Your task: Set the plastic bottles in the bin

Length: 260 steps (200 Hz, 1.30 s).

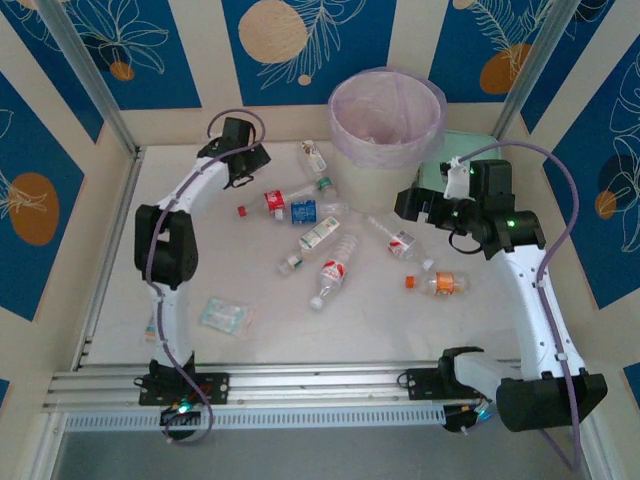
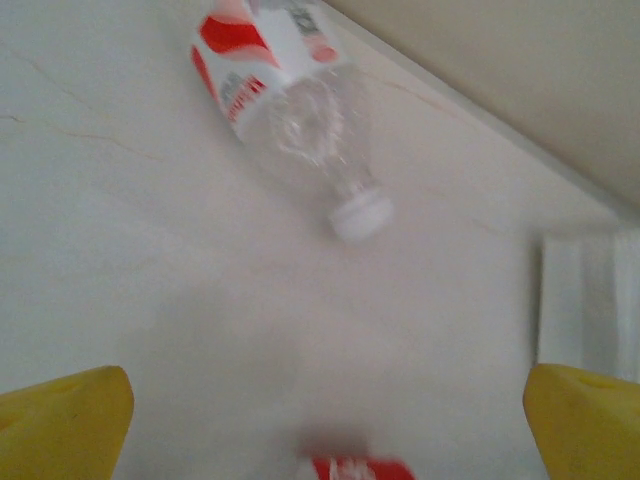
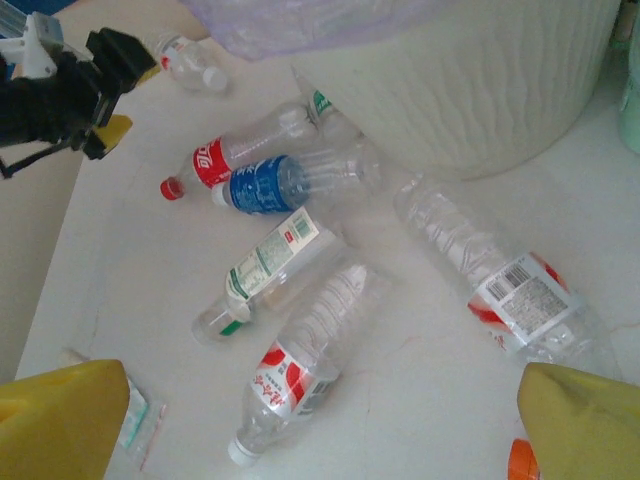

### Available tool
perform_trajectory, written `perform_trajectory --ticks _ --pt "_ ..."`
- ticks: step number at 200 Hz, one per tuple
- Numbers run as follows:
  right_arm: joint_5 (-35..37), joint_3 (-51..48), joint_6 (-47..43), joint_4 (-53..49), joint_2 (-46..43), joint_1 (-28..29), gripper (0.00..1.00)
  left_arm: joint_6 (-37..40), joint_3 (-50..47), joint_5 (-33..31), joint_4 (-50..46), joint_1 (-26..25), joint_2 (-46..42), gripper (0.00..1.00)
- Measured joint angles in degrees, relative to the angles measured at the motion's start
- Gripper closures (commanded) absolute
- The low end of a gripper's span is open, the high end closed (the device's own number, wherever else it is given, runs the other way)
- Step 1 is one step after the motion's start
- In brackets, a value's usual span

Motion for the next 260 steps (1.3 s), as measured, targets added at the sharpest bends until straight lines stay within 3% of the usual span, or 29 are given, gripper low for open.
perform_trajectory --ticks 34,76,127,154,166,191,228,260 --pt "-0.48 -0.68 0.04 -0.09 -1.81 0.0 0.01 -8.37 3.65 -2.84 1.33 0.7 6.4 0.0" --pt "-1.92 -2.03 0.48 -0.15 -3.37 0.0 0.01 -11.76 12.28 -3.87 2.16 1.31 14.58 0.01" --pt "-2.6 -2.43 0.9 -0.96 -6.73 0.94 0.02 -13.6 20.44 -0.35 4.15 4.66 23.32 0.01" --pt "-1.95 -2.99 0.9 -1.46 -7.93 1.05 0.02 -15.39 21.92 1.4 4.52 5.31 23.85 0.01" --pt "-1.88 -3.17 0.9 -1.46 -7.87 1.05 0.02 -15.8 21.97 1.29 4.28 5.4 24.26 0.08" --pt "-1.64 -3.96 0.9 -1.84 -7.85 1.05 0.02 -16.68 21.84 0.96 4.0 5.62 24.55 0.32" --pt "-1.27 -4.15 0.9 -2.86 -7.89 1.05 0.03 -18.03 20.0 0.42 3.93 5.95 24.02 0.52" --pt "-1.05 -4.15 0.9 -3.56 -8.31 1.18 0.04 -17.64 15.85 0.17 6.16 6.12 22.12 0.59"
